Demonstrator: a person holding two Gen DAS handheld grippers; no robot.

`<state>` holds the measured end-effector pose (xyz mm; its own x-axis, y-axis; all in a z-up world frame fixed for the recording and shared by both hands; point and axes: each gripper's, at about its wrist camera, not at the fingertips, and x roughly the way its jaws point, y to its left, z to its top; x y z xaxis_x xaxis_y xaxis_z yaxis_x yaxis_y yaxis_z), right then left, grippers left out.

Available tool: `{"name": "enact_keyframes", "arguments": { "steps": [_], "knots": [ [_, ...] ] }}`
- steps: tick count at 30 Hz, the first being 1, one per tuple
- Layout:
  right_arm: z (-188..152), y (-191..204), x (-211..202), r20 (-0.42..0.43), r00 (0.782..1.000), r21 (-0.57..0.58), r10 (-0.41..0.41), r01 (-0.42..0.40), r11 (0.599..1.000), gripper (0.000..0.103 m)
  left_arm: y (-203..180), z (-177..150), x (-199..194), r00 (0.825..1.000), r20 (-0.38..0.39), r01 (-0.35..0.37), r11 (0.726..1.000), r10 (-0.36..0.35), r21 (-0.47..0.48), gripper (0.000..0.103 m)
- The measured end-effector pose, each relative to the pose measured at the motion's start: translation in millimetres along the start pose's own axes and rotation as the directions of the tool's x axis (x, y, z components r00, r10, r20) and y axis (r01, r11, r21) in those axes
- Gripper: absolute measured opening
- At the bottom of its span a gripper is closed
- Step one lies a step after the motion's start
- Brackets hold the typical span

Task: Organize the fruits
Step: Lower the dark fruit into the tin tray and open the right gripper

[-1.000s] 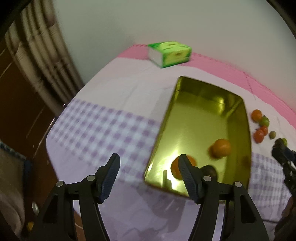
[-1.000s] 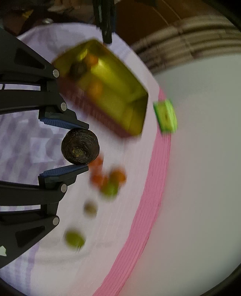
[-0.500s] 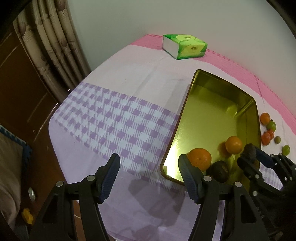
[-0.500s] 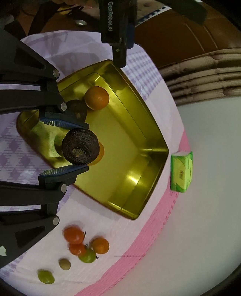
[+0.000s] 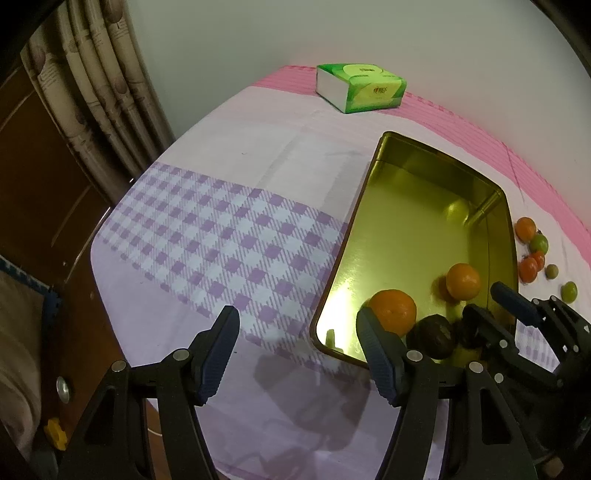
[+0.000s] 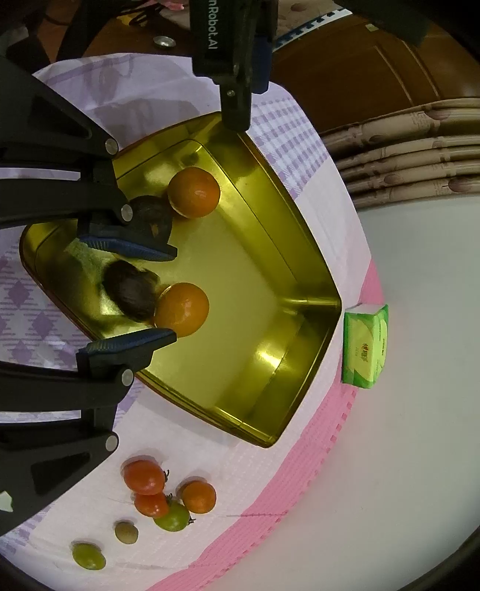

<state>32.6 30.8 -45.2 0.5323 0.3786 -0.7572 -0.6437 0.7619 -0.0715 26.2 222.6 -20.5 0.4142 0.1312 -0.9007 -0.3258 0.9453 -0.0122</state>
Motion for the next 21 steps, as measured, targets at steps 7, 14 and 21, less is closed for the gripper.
{"name": "enact_keyframes", "arguments": {
  "steps": [7,14,21],
  "knots": [
    [0,-10,-16,0.044,0.999,0.045,0.008,-0.01,0.999,0.036,-3,-1,0,1.0,0.007,0.0,1.0,0.0,0.01,0.067],
    [-25,-73,-49,0.079,0.992,0.181,-0.1,0.084,0.98,0.041,-7,-1,-1,1.0,0.014,-0.007,1.0,0.007,0.021,0.067],
    [-74,-170,-71,0.009,0.956,0.341,-0.294,0.273,0.899,0.041,-16,-3,-3,1.0,0.025,-0.008,0.999,0.006,0.049,0.067]
  ]
}}
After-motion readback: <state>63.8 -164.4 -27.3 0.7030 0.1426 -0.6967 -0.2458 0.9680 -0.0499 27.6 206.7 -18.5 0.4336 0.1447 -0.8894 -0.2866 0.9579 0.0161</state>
